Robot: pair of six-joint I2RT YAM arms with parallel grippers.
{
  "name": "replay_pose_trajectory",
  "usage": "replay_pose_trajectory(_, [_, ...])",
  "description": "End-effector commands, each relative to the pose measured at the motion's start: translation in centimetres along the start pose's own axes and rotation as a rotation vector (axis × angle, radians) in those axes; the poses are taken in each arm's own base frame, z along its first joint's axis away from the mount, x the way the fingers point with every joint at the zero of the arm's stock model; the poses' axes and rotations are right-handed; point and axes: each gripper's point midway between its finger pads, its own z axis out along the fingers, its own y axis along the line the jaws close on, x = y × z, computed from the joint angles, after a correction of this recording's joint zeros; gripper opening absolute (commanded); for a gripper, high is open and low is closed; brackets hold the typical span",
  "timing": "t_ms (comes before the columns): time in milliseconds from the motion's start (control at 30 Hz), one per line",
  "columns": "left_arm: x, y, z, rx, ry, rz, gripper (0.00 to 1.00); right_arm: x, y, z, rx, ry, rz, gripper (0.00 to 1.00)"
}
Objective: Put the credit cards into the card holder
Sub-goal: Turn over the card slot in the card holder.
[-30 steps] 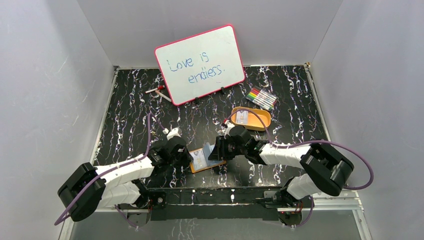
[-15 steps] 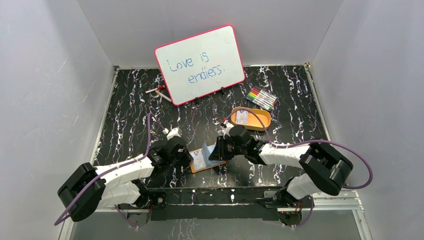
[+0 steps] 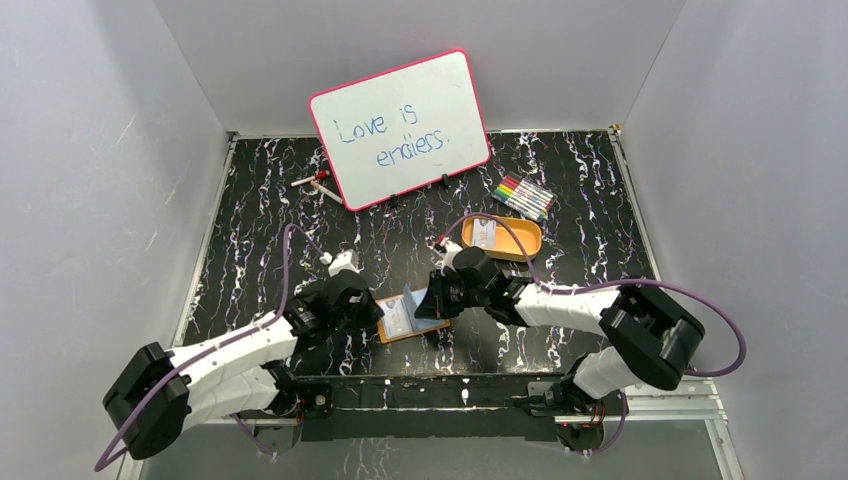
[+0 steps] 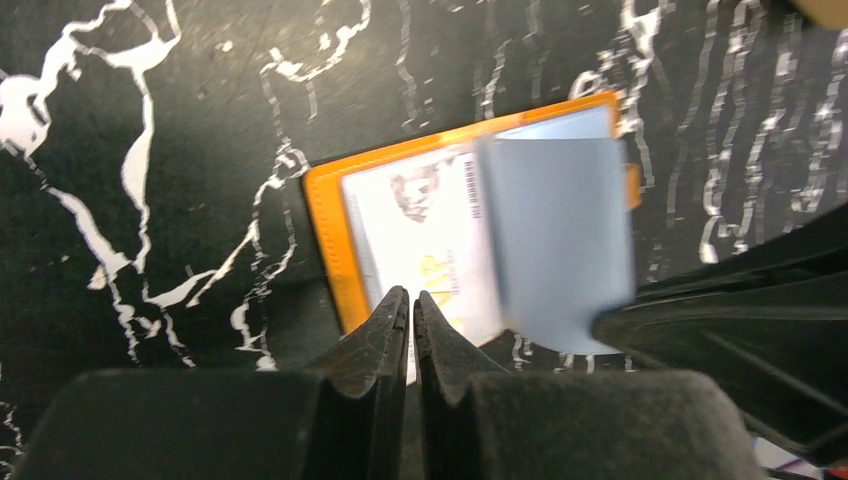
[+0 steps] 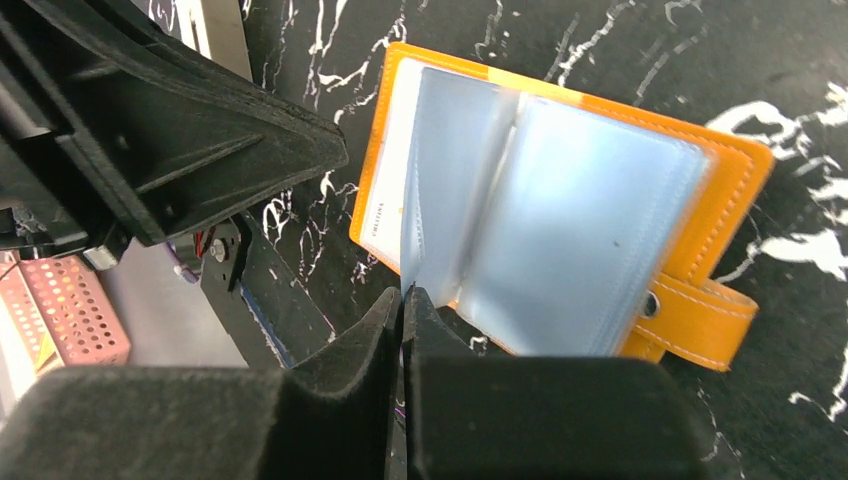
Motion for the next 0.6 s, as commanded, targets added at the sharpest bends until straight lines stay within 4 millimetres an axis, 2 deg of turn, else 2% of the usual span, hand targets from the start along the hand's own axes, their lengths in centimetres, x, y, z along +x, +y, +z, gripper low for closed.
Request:
replay_pose_trajectory(0, [-2.5, -2.8, -1.1, 0.077, -0.063, -0.007, 0.06, -1.5, 2.1, 0.8, -0.021, -0.019, -0.085, 0.13])
replay_pose_trajectory(100, [-2.3, -2.9, -0.4, 0.064, -0.048, 0.001, 0.06, -1.1, 2.2, 1.4, -0.024, 0.005, -0.095, 0.18])
replay_pose_trajectory(267, [-0.8, -0.9, 1.1, -0.037, 0.010, 0.015, 0.04, -0.2, 3.0, 2.2, -0.064, 0.057, -0.119, 0.28])
replay_pose_trajectory(400, [0.1, 0.3, 1.6, -0.059, 0.025, 0.011, 0.04, -0.3, 3.8, 1.9, -0.094, 0.056, -0.142, 0.36])
replay_pose_trajectory(567, [0.3, 0.6, 1.9, -0.054, 0.018, 0.006, 0.04, -0.6, 4.8, 1.2, -0.131, 0.048, -0.177, 0.49])
